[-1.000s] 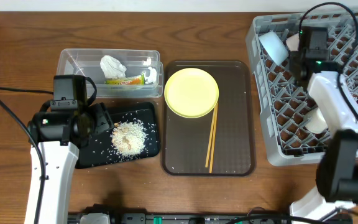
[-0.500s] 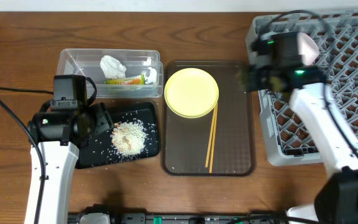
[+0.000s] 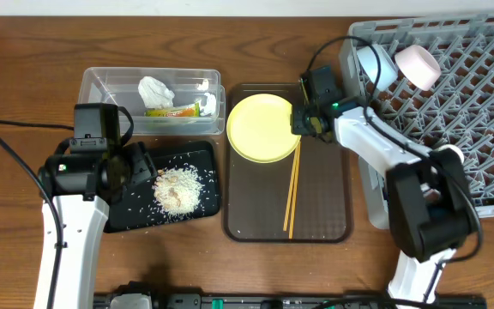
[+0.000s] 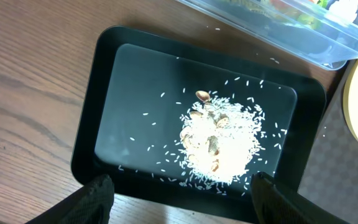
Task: Sort waste into correct bins and load items into the dishwasher rack
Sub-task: 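Move the right gripper to the yellow plate and grasp its rim, then lift the yellow plate and stand it upright in the rack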
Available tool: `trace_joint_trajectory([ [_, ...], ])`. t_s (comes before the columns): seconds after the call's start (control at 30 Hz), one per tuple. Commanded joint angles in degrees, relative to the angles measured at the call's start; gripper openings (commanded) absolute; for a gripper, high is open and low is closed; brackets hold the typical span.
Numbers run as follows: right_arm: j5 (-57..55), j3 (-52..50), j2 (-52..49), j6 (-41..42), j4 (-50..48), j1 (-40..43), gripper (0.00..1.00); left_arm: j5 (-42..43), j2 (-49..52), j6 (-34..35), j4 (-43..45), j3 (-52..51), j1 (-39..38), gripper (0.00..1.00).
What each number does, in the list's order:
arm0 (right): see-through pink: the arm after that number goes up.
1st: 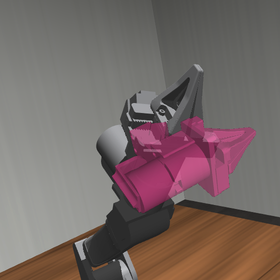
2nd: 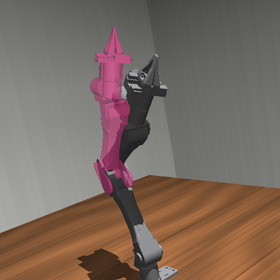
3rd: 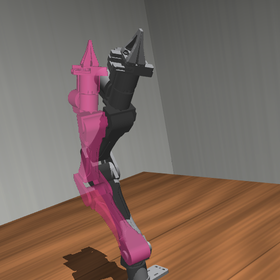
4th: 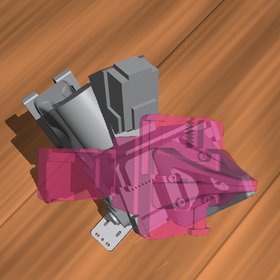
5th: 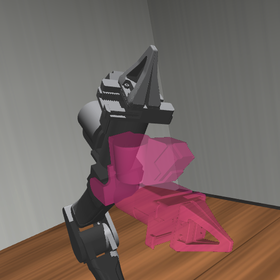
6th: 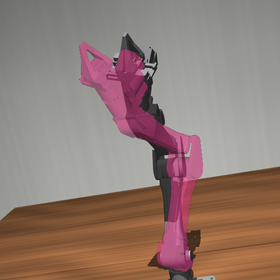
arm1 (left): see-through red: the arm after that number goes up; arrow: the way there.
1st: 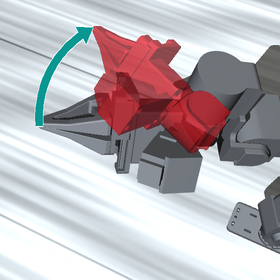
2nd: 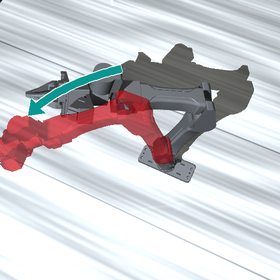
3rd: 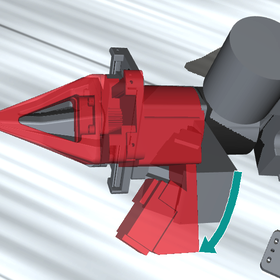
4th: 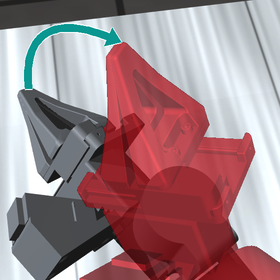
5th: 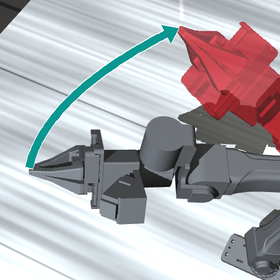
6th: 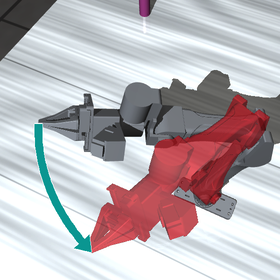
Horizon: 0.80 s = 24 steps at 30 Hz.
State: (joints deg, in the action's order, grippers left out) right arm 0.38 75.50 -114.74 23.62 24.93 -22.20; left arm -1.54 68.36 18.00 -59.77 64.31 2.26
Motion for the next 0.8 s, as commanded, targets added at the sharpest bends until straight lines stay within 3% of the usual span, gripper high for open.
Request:
trace_joint_trajectory([
  [0.0,-1.9,-0.3,-2.1,5.1,-0.4,-0.7,0.21,-0.4,-0.2,0.1,-0.2,0.3,0.3,0.73],
  [0.07,-1.9,-0.3,-2.6,5.1,-0.5,-0.7,0.18,-0.4,-0.2,0.1,-0.2,0.3,0.3,0.73],
  [0.17,-1.9,-0.3,-2.5,5.1,-1.4,-0.7,0.02,-0.4,-0.2,0.1,-0.2,0.3,0.3,0.73],
  [0.47,-8.0,1.6,6.6,2.4,-2.8,1.5,0.01,-0.4,-0.2,0.1,-0.2,0.3,0.3,0.73],
  [0.6,-14.6,1.6,16.0,-3.3,-1.2,4.0,0.01,-0.4,-0.2,0.1,-0.2,0.3,0.3,0.73],
  [0.77,-25.4,1.6,26.3,-16.8,4.4,8.4,0.01,-0.4,-0.2,0.1,-0.2,0.3,0.3,0.73],
])
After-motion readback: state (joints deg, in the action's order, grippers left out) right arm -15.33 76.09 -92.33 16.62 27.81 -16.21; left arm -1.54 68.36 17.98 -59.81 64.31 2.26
